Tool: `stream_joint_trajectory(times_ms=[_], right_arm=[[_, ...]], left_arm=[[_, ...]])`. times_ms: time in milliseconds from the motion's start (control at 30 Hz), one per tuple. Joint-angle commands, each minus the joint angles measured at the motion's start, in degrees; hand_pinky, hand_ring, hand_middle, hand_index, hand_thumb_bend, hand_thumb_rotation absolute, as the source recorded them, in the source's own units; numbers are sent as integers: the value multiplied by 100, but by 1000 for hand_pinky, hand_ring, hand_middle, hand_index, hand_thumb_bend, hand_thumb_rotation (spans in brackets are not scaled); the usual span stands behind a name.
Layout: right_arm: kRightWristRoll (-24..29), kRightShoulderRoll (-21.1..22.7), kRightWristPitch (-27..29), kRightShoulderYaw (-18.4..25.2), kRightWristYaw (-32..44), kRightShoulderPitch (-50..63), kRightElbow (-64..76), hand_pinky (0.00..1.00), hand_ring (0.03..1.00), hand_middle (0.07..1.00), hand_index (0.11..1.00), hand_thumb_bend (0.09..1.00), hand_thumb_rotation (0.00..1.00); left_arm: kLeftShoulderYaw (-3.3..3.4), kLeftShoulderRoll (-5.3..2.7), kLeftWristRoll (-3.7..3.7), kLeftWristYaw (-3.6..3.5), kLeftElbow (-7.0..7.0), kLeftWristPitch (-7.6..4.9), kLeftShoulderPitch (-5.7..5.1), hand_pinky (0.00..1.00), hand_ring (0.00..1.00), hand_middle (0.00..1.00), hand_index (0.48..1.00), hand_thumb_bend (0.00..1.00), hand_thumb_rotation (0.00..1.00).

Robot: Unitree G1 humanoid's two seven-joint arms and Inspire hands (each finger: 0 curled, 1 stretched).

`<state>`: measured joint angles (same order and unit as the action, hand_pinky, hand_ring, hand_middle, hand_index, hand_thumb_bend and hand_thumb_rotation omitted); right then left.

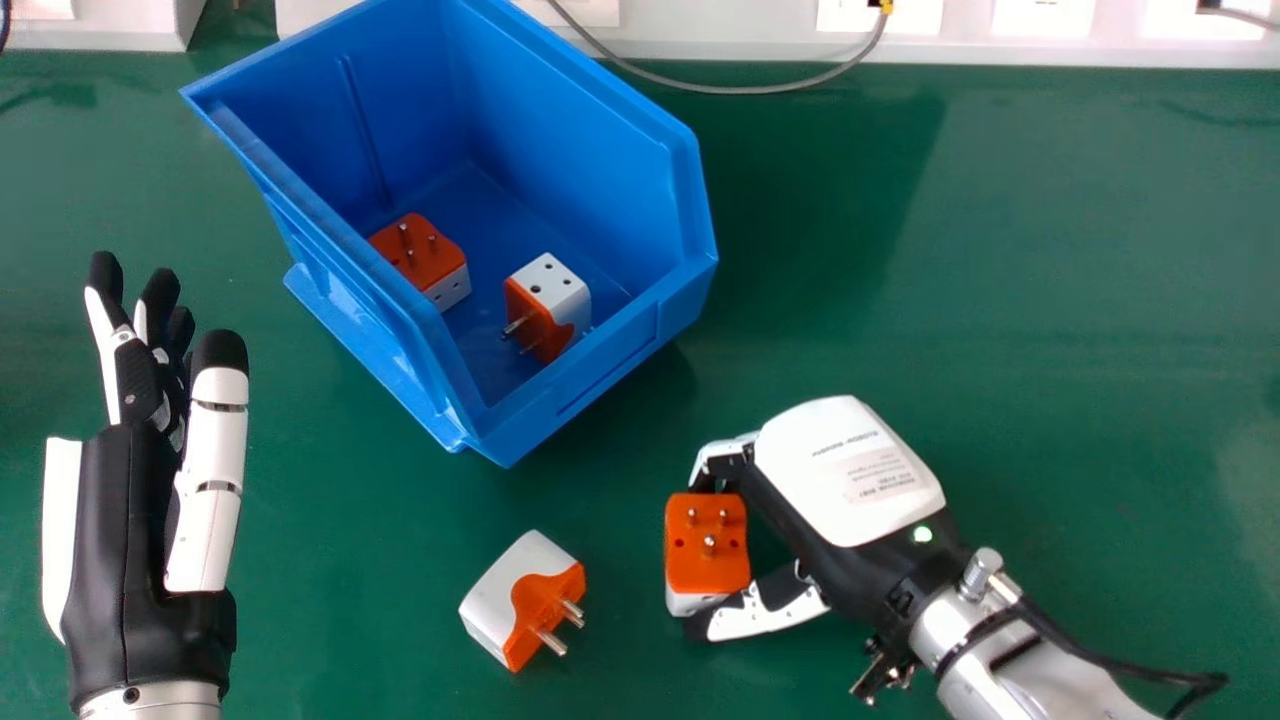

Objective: Pick all objects and put in blue box

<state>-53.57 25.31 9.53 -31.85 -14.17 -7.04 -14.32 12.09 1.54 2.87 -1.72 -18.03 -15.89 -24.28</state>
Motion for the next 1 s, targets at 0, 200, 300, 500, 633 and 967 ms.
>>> stream_joint_trajectory(times_ms=[0,200,300,500,633,967], right_arm=[[-54,158,-24,30,115,212,194,103,152,218,258,375,300],[112,302,-18,388,274,564,1130,85,136,202,244,393,232],[186,336,73,598,301,680,1606,82,135,205,253,377,258],[181,182,63,894,456,565,2409,78,131,209,267,382,280],[69,-108,160,947,205,189,2501,68,118,193,245,382,334],[-13,-950,338,827,-92,-1508,1477,41,88,154,210,370,337]], left_arm=[[1,14,2,13,-18,-165,36,1000,1000,1000,1000,366,832],[-28,-22,-32,42,-34,-154,10,1000,1000,1000,1000,344,848],[-48,-53,53,43,-55,-141,-5,1000,1000,1000,1000,345,854],[-57,-55,58,35,0,-218,-21,1000,1000,1000,1000,365,839],[-48,-80,119,37,40,-222,-31,1000,1000,1000,1000,380,823],[-58,-64,117,-16,141,-340,-87,1000,1000,1000,1000,430,830]])
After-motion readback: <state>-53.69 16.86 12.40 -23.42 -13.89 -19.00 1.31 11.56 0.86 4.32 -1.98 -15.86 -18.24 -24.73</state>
